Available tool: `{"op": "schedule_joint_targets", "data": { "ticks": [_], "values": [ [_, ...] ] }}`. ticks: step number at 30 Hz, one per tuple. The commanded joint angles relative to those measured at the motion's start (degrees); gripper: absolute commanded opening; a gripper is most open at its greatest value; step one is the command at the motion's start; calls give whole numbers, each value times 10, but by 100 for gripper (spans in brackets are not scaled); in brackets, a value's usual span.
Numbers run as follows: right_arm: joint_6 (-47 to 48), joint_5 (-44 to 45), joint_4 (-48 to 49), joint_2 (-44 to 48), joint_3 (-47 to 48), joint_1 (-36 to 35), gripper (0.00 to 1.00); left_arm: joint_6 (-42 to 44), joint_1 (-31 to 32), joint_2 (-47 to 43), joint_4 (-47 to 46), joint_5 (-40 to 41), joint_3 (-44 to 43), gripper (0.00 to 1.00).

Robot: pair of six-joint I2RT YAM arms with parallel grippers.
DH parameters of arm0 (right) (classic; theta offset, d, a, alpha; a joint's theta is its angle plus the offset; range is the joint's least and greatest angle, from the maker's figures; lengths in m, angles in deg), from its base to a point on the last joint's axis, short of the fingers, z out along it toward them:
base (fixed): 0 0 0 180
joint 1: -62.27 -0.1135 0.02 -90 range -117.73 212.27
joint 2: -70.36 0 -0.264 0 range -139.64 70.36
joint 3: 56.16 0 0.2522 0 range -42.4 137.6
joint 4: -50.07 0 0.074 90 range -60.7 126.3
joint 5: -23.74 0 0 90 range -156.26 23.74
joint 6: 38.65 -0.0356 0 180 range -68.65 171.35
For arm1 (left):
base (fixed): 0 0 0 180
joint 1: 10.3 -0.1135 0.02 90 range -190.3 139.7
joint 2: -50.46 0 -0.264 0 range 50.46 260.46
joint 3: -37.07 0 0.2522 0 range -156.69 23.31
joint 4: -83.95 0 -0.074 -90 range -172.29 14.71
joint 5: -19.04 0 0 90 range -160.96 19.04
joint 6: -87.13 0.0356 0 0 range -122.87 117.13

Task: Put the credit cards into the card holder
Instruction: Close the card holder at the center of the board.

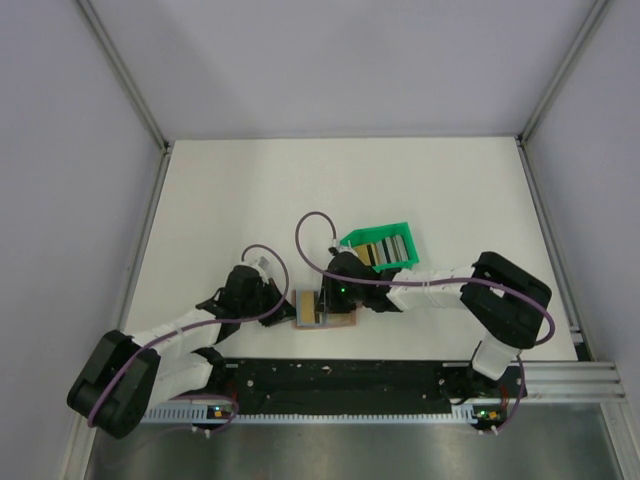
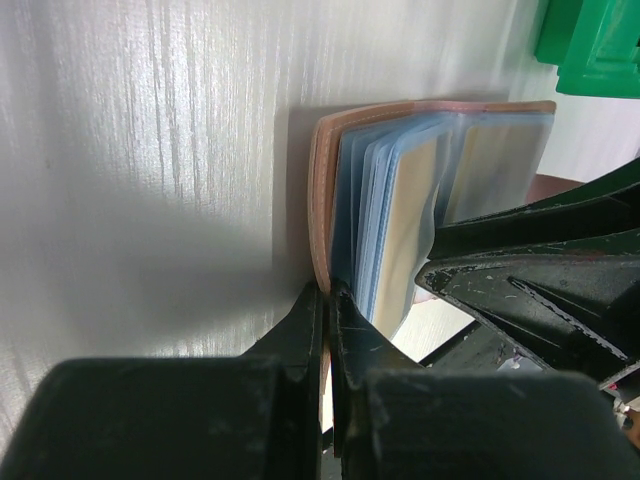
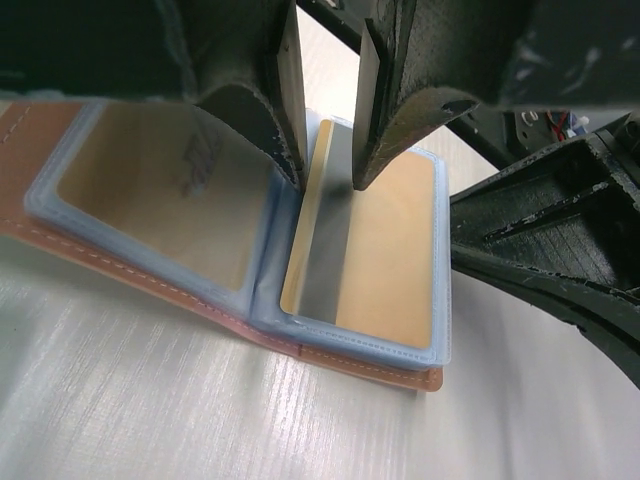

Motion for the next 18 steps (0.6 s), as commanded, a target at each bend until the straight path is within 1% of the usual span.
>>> {"op": "schedule_joint_targets", "data": {
  "ticks": [1, 3, 7, 11, 14, 16, 18],
  "values": [
    [10, -28, 62, 14, -2, -3, 22, 12, 1, 10, 22, 23, 7, 0],
    [9, -12, 50, 24, -5, -2, 22, 13, 1, 10, 24, 22, 6, 0],
    [28, 54, -27, 62, 4, -3, 31, 17, 1, 6, 36, 23, 0, 0],
    [36, 136, -96, 135, -4, -2, 39, 22, 1, -1, 43, 21, -10, 0],
    [32, 203, -169, 178, -4, -2, 42, 27, 1, -2, 71, 19, -20, 0],
    [27, 229, -199, 201, -8, -2, 44, 30, 1, -3, 78, 20, -26, 0],
    [18, 237, -225, 212, -10, -3, 45, 33, 1, -3, 80, 20, -28, 0]
  ]
}}
